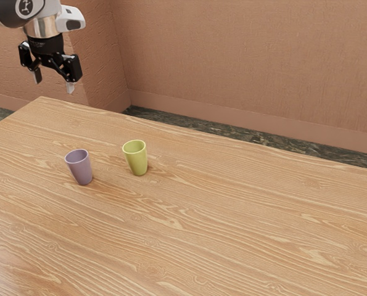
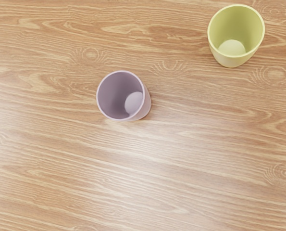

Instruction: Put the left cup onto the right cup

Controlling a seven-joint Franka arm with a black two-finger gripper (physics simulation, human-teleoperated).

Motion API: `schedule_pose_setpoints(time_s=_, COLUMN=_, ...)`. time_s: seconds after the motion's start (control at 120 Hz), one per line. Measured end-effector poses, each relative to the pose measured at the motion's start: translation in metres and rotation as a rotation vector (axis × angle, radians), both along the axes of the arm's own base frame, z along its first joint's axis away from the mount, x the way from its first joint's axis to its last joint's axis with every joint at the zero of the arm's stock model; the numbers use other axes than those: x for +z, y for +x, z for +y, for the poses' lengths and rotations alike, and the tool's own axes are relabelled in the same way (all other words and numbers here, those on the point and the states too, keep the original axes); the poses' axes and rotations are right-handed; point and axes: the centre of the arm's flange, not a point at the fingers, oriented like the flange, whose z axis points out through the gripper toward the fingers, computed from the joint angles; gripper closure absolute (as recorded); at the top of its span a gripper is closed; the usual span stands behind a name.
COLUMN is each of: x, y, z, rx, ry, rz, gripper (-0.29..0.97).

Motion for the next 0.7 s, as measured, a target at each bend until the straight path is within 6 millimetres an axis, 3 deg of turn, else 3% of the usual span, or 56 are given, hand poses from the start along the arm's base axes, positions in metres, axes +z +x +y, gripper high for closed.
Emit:
schedule_pose_setpoints(time_s=0.433, x=-0.008, y=0.001, z=-0.002, rx=-0.01, ry=-0.003, rz=0.016, gripper=0.0)
schedule_pose_setpoints(time_s=0.7, x=-0.059, y=0.009, z=0.027, rx=0.049, ry=-0.059, rz=0.099, gripper=0.0)
